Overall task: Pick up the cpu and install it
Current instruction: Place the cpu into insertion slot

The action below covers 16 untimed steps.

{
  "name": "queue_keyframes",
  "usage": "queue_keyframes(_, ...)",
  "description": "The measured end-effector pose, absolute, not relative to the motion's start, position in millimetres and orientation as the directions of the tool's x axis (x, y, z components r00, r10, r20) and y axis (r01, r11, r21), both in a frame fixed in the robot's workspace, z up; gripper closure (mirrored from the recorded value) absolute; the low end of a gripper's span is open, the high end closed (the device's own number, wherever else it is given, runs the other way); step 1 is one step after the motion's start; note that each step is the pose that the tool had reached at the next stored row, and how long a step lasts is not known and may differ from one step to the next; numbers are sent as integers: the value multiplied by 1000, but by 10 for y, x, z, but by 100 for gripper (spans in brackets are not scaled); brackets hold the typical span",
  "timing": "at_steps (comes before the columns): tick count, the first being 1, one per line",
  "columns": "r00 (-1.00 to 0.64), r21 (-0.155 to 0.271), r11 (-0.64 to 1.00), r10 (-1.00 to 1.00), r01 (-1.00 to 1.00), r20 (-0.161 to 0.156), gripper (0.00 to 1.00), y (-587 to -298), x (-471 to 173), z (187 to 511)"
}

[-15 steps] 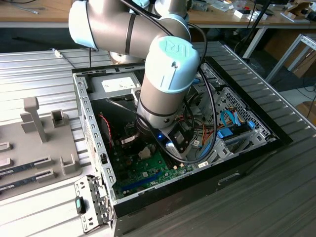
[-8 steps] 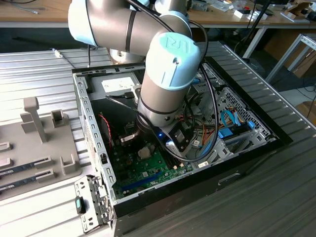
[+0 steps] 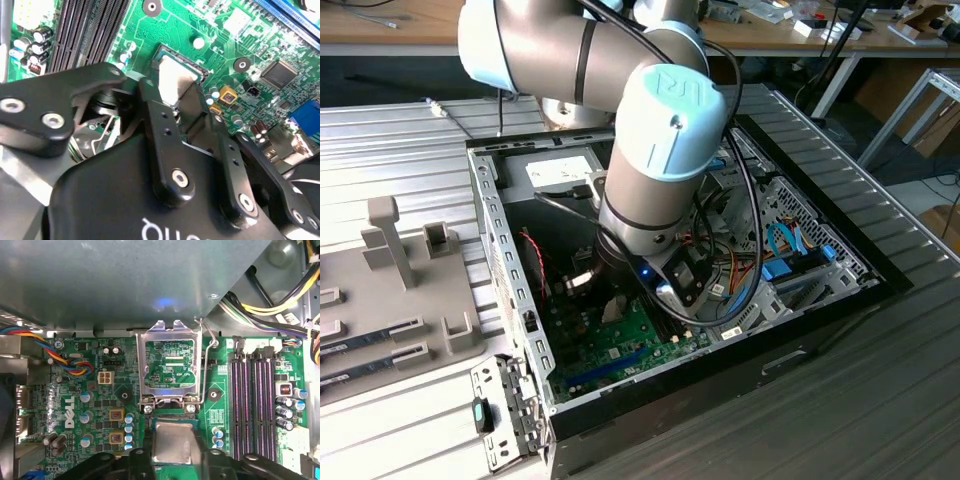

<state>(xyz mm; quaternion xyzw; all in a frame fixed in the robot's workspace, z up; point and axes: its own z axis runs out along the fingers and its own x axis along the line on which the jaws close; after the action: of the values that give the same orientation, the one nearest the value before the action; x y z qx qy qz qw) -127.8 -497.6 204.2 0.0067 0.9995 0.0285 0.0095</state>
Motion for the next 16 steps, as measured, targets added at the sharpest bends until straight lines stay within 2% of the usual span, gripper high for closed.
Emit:
queue_keyframes(1, -1000, 57, 998, 14, 13, -19, 61, -4976, -1273, 2042)
queue_keyframes(16, -1000, 63, 998, 26, 26, -12, 62, -4973, -1234, 2040)
